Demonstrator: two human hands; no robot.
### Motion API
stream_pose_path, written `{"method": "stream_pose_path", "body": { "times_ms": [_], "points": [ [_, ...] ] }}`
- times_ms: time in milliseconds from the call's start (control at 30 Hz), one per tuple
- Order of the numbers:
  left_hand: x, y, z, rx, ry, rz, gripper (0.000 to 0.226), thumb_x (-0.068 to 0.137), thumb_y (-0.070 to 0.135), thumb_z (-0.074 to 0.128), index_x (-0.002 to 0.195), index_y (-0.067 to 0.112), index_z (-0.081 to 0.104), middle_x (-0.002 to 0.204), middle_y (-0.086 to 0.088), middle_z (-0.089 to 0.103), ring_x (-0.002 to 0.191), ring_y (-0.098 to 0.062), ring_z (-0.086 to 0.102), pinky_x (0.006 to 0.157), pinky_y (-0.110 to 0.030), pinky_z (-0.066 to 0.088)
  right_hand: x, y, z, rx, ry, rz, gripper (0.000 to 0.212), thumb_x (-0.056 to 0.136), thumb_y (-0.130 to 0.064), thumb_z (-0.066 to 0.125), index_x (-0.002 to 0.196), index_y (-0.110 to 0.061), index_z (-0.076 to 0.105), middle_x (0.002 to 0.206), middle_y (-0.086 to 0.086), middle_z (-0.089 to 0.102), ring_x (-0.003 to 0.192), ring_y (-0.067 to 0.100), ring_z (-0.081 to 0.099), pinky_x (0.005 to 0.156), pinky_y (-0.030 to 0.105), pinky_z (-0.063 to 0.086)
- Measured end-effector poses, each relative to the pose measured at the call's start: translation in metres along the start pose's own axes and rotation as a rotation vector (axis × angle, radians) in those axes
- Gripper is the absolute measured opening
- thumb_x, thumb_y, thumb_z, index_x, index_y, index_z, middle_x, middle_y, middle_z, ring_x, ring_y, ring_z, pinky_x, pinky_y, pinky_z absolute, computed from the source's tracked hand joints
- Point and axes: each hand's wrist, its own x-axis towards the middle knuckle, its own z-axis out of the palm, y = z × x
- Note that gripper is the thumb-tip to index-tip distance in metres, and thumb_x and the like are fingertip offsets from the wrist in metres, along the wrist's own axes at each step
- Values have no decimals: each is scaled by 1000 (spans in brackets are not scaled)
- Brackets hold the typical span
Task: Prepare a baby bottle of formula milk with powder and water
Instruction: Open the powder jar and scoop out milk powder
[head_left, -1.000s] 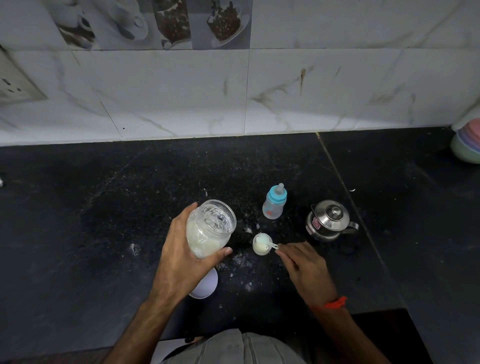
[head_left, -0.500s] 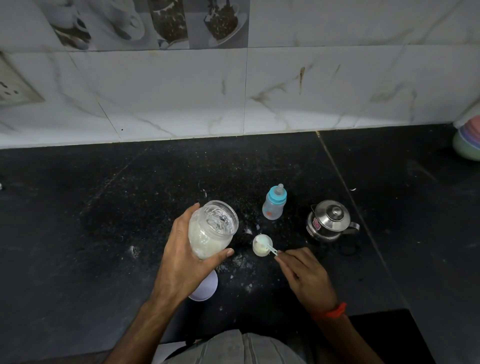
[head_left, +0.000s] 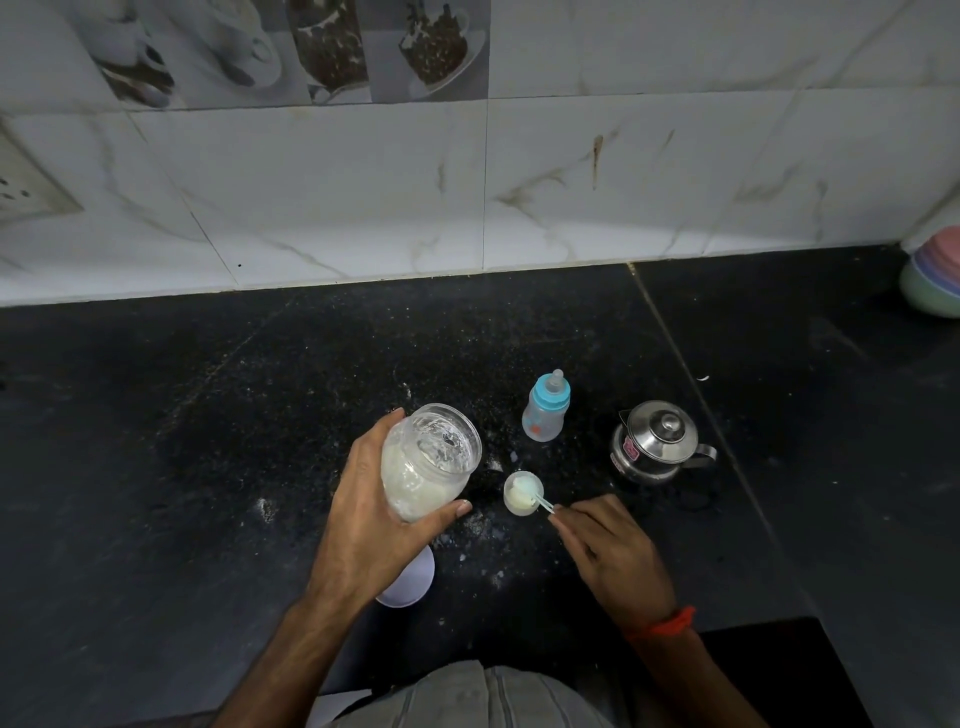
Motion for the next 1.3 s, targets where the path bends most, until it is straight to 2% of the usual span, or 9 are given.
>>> {"method": "stream_pose_path", "body": {
  "times_ms": [167,300,400,567,700,800,900,1100,1300],
  "points": [
    [0,0,0,-17,-2,-7,116,54,55,92,154,30,37,145,16,47,126,17,44,96,2,36,6,-6,-6,133,46,206,12,91,-16,75,100,-13,82,91,-3,73,81,11,66,76,26,55],
    [0,-8,2,-25,-28,-23,116,55,63,93,152,36,36,147,15,50,136,-7,49,110,-31,47,28,-26,-23,474,132,699,17,88,-13,79,90,-30,80,79,-8,78,76,5,73,75,23,58],
    [2,-13,8,101,-67,-28,117,52,77,83,152,39,35,146,17,48,137,-7,37,116,-44,39,50,-40,-36,709,110,829,13,90,-13,77,89,-25,80,77,0,78,69,4,69,67,20,54],
    [6,-16,19,163,-106,-17,106,53,77,82,144,51,34,138,30,45,133,-7,30,111,-38,24,83,-63,-42,950,76,863,5,90,-9,76,91,-13,80,74,8,76,60,7,60,59,19,51],
    [11,-25,26,52,-108,-1,98,51,69,89,136,52,42,136,31,51,130,-8,45,111,-46,43,101,-70,-29,927,-154,843,3,90,-12,78,89,-14,80,72,8,76,59,7,61,58,21,49],
    [16,-33,29,-72,-107,-27,98,52,62,94,134,57,41,135,23,59,126,-5,58,102,-41,54,112,-74,-17,814,-255,793,12,86,-19,82,92,-11,75,68,6,75,58,4,66,57,17,47],
    [23,-38,28,-135,-81,-75,97,54,54,95,132,55,37,133,22,59,122,-2,61,99,-35,57,117,-73,-13,850,-219,838,20,86,-20,83,96,-9,70,66,6,73,54,4,63,54,17,46],
    [36,-49,35,-93,-115,-47,99,63,33,99,140,38,36,136,17,58,125,-3,59,102,-32,54,117,-63,-3,797,-244,765,9,91,-18,77,89,-11,71,63,4,71,52,3,60,56,18,46],
    [47,-60,41,-103,-23,-55,112,63,24,100,151,27,30,146,5,49,132,-9,53,109,-26,46,109,-37,-9,480,-90,599,18,85,-31,82,95,-21,71,72,-7,62,66,2,59,66,12,45]
  ]
}}
